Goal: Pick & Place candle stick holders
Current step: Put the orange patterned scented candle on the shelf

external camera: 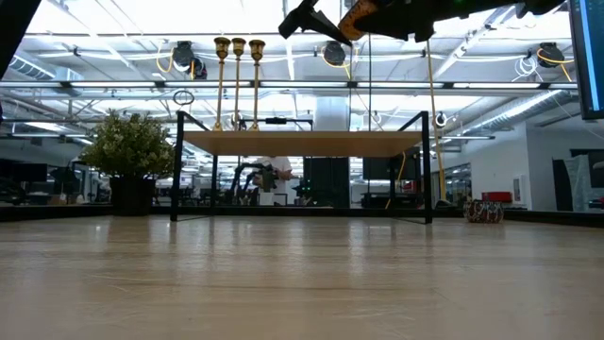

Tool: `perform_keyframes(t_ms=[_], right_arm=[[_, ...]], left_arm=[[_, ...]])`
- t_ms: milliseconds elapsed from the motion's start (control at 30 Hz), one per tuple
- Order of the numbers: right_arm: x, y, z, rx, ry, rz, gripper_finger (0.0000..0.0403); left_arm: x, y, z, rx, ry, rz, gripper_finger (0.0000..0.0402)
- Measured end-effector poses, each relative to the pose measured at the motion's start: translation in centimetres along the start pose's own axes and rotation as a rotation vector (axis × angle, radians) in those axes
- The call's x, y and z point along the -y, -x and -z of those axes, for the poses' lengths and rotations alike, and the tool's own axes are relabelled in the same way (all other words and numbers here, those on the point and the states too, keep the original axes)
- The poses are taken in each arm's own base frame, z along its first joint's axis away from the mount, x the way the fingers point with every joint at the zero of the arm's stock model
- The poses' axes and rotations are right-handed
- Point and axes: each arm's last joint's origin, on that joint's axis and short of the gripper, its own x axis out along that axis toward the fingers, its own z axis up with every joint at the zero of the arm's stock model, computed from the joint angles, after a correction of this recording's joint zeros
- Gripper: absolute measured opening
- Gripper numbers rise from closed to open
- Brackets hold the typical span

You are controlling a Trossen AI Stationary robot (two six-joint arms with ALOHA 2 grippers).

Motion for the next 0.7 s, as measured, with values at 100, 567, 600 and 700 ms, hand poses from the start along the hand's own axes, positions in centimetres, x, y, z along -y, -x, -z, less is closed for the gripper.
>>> perform_keyframes(t_ms=[100, 567, 600, 700], right_arm=[[0.0, 0.0, 0.0, 0.0, -0.004, 0.0, 0.0334], [-0.02, 0.0, 0.02, -0.002, -0.006, -0.001, 0.0299], [-0.02, 0.0, 0.02, -0.003, -0.006, -0.001, 0.0299], [-0.01, 0.0, 0.02, -0.002, -0.006, -0.001, 0.0299]], left_arm=[[0.0, 0.0, 0.01, -0.002, 0.0, 0.001, 0.0293], [0.02, -0.02, 0.04, -0.009, 0.0, 0.007, 0.0293], [0.02, -0.02, 0.04, -0.01, 0.0, 0.008, 0.0293], [0.02, -0.02, 0.05, -0.011, 0.0, 0.008, 0.0293]])
